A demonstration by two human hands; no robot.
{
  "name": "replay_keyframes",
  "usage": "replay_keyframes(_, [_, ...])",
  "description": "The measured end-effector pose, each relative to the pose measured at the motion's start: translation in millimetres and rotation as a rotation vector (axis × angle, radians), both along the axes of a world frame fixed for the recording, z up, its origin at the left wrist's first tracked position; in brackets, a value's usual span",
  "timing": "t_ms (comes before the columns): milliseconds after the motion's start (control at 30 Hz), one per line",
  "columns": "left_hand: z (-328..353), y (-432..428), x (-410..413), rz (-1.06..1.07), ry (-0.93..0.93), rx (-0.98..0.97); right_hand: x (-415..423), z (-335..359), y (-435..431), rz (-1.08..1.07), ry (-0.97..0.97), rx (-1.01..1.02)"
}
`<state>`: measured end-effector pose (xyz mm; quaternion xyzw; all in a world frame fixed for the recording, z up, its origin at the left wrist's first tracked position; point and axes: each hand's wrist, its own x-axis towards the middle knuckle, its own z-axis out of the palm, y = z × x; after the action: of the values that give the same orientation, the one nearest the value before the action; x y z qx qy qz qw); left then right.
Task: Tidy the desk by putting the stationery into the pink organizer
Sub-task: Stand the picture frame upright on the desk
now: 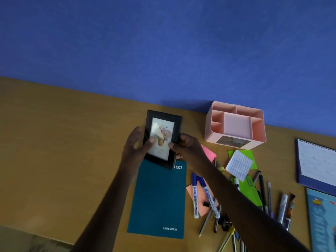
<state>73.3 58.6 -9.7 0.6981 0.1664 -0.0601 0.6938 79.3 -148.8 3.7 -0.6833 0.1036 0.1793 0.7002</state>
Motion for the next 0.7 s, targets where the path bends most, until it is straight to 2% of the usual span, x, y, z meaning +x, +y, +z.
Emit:
replay_keyframes(100, [11, -11, 4, -0.218, -0.075, -0.029, -3, 9, 13, 0.018, -0.134, -0.095])
replay_keyframes(167, [23, -16, 2, -0.238, -0.124, -0.078, -4, 18, 18, 0.055, -0.173, -0.096])
replay_keyframes(267, [29, -10, -2, -0.266, -0.148, -0.151, -4, 33, 15, 0.127, -0.07, 0.073])
replay_keyframes(367, [24, -6, -4, -0.258, -0.06, -0.275, -4, 38, 14, 0.15, 0.012, 0.167])
replay_keyframes(500, [8, -4, -9, -0.235, 0.075, -0.478, -3, 39, 24, 0.171, 0.079, 0.131])
replay_keyframes(700, [2, 3, -11, -0.237, 0.11, -0.516, 2, 48, 23, 0.244, 0.169, 0.071])
